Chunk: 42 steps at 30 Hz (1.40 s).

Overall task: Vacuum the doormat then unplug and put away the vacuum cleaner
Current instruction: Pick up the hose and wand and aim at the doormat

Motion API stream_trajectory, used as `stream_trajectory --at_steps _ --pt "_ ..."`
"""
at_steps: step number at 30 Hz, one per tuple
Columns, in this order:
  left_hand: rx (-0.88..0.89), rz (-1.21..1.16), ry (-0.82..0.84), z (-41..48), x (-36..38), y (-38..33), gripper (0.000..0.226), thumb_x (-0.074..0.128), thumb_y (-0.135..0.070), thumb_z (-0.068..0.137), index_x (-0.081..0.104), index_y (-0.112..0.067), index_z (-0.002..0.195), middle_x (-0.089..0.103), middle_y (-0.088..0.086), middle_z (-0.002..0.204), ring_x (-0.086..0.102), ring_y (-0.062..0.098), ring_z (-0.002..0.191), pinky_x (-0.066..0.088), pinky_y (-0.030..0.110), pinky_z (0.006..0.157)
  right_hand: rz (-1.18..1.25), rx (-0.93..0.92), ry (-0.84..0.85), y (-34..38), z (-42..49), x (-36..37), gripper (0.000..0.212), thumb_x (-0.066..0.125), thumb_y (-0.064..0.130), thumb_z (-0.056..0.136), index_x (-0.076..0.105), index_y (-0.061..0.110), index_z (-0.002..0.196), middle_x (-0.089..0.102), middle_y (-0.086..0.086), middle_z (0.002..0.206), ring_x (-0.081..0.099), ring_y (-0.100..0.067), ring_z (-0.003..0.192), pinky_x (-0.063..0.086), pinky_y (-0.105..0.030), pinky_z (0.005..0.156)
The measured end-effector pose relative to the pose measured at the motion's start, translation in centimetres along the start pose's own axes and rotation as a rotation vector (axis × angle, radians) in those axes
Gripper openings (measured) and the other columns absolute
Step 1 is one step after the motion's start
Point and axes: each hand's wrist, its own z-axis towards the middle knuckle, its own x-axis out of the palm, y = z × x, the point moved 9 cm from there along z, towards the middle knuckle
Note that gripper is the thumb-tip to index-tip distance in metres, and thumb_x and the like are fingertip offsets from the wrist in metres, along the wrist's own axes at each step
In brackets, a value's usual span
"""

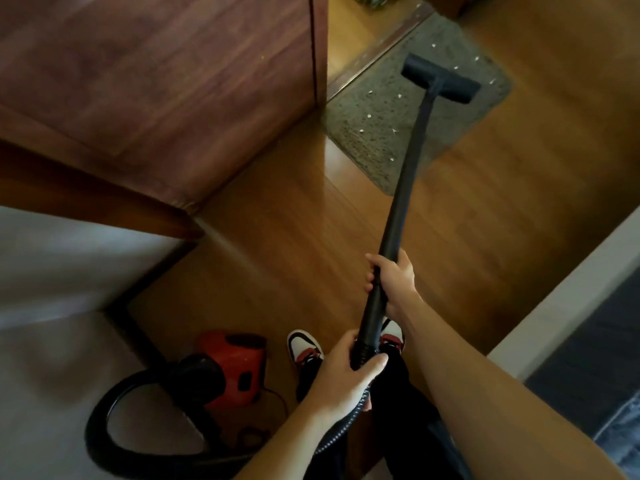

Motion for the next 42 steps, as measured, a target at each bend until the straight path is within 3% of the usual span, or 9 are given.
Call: stream_trajectory --at_steps 5,8,11,17,25,32,35,37,42 --pt "-0.153 -0.277 -0.089 3.2 1.7 3.3 0.03 0.067 -0.012 0.092 0.055 -0.018 0.119 0.065 0.018 0.091 0.059 0.029 0.051 0.052 0.036 0.056 -0.163 -0.023 0.009 -2.6 2.0 -2.1 0.027 0.066 0.007 0.093 0.051 0.02 0.112 0.053 -0.006 0.069 0.051 -0.014 0.047 0.046 -0.029 0.043" --pt "-0.228 -0.435 -0.158 5.1 1.6 5.6 0.039 0.071 -0.011 0.089 0.055 -0.02 0.123 0.07 0.019 0.089 0.065 0.035 0.066 0.055 0.042 0.066 -0.176 -0.02 0.036 -4.7 2.5 -3.2 0.028 0.067 0.007 0.092 0.051 0.02 0.111 0.053 -0.006 0.067 0.051 -0.015 0.047 0.046 -0.03 0.043" --pt "-0.244 -0.395 -0.122 6.3 2.0 7.0 0.045 0.075 -0.011 0.086 0.054 -0.021 0.124 0.07 0.02 0.09 0.065 0.035 0.071 0.055 0.044 0.071 -0.178 0.012 0.066 -6.6 3.0 -4.1 0.031 0.067 0.006 0.093 0.05 0.022 0.113 0.053 -0.007 0.063 0.05 -0.017 0.045 0.046 -0.03 0.042" --pt "-0.225 -0.422 -0.179 7.9 3.1 9.2 0.03 0.067 -0.009 0.091 0.054 -0.013 0.118 0.061 0.019 0.079 0.057 0.027 0.058 0.048 0.035 0.056 -0.184 0.086 0.078 -9.1 5.1 -5.3 0.031 0.066 0.003 0.091 0.049 0.02 0.112 0.052 -0.007 0.064 0.049 -0.017 0.045 0.047 -0.03 0.045" --pt "-0.223 -0.395 -0.214 9.7 3.8 12.6 0.029 0.07 -0.009 0.09 0.053 -0.015 0.113 0.061 0.017 0.072 0.057 0.027 0.051 0.048 0.035 0.055 -0.314 0.119 0.061 -11.0 6.7 -6.7 0.033 0.064 0.003 0.091 0.048 0.018 0.116 0.053 -0.008 0.064 0.049 -0.015 0.041 0.048 -0.028 0.042" --pt "-0.291 -0.411 -0.299 9.6 1.3 13.4 0.01 0.062 -0.024 0.096 0.067 -0.016 0.098 0.069 0.011 0.085 0.068 0.024 0.074 0.054 0.036 0.067 -0.471 0.015 -0.035 -11.8 6.9 -6.2 0.046 0.063 0.005 0.091 0.045 0.026 0.128 0.061 -0.015 0.076 0.056 -0.015 0.043 0.053 -0.029 0.044" --pt "-0.28 -0.291 -0.322 9.8 -1.2 13.9 0.017 0.053 -0.029 0.101 0.066 -0.019 0.095 0.07 0.002 0.088 0.068 0.021 0.083 0.053 0.039 0.081 -0.554 -0.017 -0.079 -12.4 6.7 -5.9 0.054 0.064 0.01 0.09 0.043 0.026 0.138 0.068 -0.016 0.081 0.06 -0.012 0.044 0.052 -0.025 0.042" --pt "-0.246 -0.247 -0.361 9.5 -3.4 14.1 0.017 0.05 -0.029 0.102 0.065 -0.021 0.098 0.07 -0.001 0.092 0.067 0.016 0.082 0.05 0.035 0.082 -0.578 -0.015 -0.103 -12.8 6.6 -5.6 0.058 0.063 0.011 0.09 0.042 0.026 0.143 0.068 -0.014 0.077 0.059 -0.012 0.041 0.049 -0.023 0.039" --pt "-0.183 -0.09 -0.479 7.3 -9.3 17.0 0.011 0.058 -0.041 0.095 0.067 -0.037 0.1 0.068 -0.005 0.105 0.066 0.012 0.099 0.051 0.031 0.088 -0.604 -0.017 -0.128 -14.5 6.6 -4.8 0.058 0.059 0.008 0.092 0.041 0.025 0.144 0.064 -0.009 0.073 0.058 -0.016 0.043 0.049 -0.025 0.039"
